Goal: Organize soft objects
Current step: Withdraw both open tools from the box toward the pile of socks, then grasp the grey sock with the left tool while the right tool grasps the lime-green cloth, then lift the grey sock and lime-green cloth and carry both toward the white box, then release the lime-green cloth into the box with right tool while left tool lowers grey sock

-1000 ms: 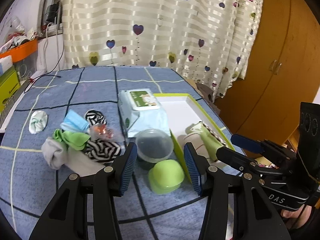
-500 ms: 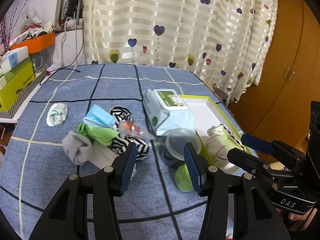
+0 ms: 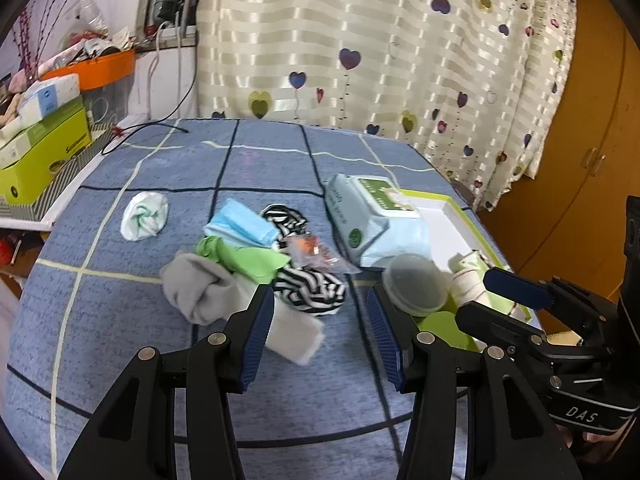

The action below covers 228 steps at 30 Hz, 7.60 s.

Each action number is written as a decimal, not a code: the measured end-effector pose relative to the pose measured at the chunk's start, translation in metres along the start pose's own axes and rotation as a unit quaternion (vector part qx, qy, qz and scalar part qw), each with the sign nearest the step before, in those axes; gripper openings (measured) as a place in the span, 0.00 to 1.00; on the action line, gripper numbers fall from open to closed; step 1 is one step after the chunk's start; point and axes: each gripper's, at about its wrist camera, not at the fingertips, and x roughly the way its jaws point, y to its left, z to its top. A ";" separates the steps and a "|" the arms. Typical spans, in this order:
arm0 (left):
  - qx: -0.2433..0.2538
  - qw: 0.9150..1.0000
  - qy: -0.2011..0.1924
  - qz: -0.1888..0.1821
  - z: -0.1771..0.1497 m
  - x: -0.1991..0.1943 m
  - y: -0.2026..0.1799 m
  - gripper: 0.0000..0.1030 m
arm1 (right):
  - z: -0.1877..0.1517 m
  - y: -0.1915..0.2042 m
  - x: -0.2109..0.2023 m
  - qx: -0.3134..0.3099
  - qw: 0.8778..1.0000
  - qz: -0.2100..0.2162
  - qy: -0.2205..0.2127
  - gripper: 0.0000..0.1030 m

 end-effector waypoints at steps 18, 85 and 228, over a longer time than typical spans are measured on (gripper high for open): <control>-0.051 0.998 -0.002 0.041 0.004 0.007 0.073 0.48 | 0.025 0.031 0.053 -0.022 0.999 0.018 0.023 0.52; -0.196 0.978 0.071 -0.012 -0.015 0.076 0.127 0.59 | 0.069 0.053 0.132 -0.064 0.997 0.020 0.040 0.03; 0.083 0.984 0.108 -0.112 0.074 0.140 -0.166 0.41 | -0.009 -0.222 -0.011 0.132 0.987 -0.084 -0.043 0.33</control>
